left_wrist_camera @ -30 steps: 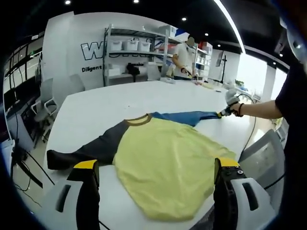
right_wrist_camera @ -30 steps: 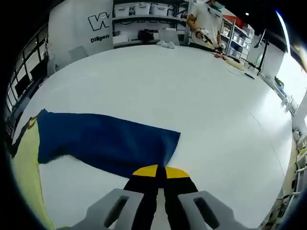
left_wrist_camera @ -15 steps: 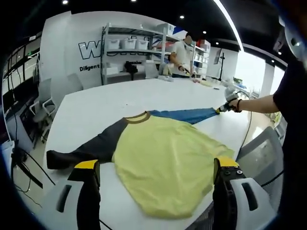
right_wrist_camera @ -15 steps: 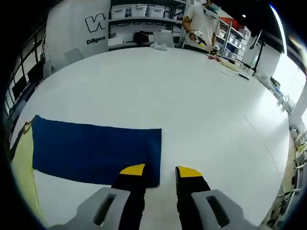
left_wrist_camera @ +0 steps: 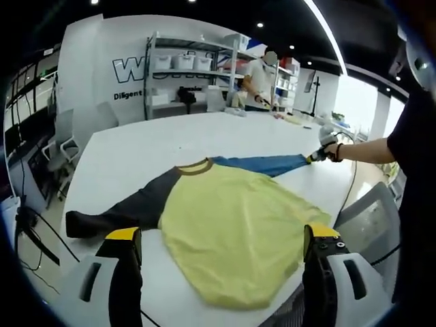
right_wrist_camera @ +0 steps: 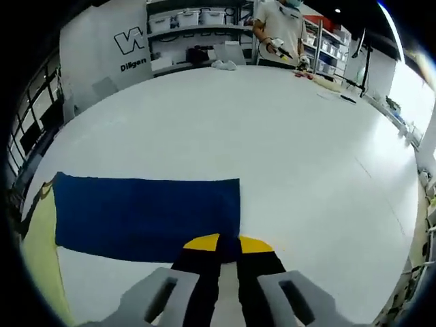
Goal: Fold the garment on the visible template until the final outline fits inside the template.
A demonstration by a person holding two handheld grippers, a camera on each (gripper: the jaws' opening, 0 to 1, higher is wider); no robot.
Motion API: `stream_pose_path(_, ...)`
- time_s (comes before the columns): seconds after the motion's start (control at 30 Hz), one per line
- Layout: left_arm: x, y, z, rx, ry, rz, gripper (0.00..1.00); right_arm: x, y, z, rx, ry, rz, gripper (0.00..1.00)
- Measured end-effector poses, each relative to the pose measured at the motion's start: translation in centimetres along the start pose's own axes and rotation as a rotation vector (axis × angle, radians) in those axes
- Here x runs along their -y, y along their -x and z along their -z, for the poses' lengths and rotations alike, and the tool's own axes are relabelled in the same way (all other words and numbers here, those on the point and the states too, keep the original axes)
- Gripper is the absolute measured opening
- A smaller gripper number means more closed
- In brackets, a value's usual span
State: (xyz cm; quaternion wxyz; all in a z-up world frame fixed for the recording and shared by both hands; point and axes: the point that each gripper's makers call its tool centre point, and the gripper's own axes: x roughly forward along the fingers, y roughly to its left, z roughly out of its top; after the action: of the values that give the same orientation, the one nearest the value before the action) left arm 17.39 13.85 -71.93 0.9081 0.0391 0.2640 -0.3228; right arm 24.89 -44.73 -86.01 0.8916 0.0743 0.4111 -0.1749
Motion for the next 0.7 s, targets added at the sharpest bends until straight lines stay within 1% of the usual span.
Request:
stream_pose_path(0.03, 0.0, 0.0, 0.3, -0.013, 0.002, 0.002, 0.99, 0.0, 0.1, 0.0, -0.008, 0.009, 0.012, 0.00)
stream_pose_path(0.17, 0.2, 0.0, 0.5, -0.021, 0.001, 0.008, 0.99, -0.4, 0.6, -0.2, 0.004, -0.029, -0.003, 0.00)
stream_pose_path(0.33, 0.3, 0.2, 0.7, -0.025, 0.002, 0.012, 0.99, -1.6, 1.5, -1.5, 0.036, -0.055, -0.027, 0.00)
stream_pose_path(0.37, 0.2, 0.2, 0.8, -0.027, 0.003, 0.010, 0.99, -2.1, 1.8, -1.9, 0.038, -0.054, -0.039, 0.00)
stream_pose_path(0.4, 0.1, 0.2, 0.8, -0.024, -0.001, 0.003, 0.99, -2.9, 2.1, -2.7, 0.064, -0.051, -0.063, 0.00)
stream_pose_path(0.43, 0.1, 0.2, 0.8, -0.025, -0.004, 0.006, 0.99, -3.4, 2.3, -3.1, 0.076, -0.045, -0.077, 0.00)
stream_pose_path(0.5, 0.1, 0.2, 0.8, -0.024, -0.003, 0.010, 0.99, -4.8, 2.6, -3.8, 0.077, -0.017, -0.111, 0.00)
stream_pose_path(0.53, 0.1, 0.2, 0.7, -0.021, -0.004, 0.013, 0.99, -5.0, 2.7, -3.9, 0.077, -0.015, -0.115, 0.00)
stream_pose_path(0.6, 0.1, 0.3, 0.5, -0.013, -0.005, 0.013, 0.99, -6.7, 3.0, -4.7, 0.089, 0.005, -0.159, 0.00)
stream_pose_path(0.7, 0.0, 0.4, 0.5, -0.009, -0.005, 0.011, 0.99, -8.5, 3.5, -5.5, 0.102, 0.028, -0.186, 0.00)
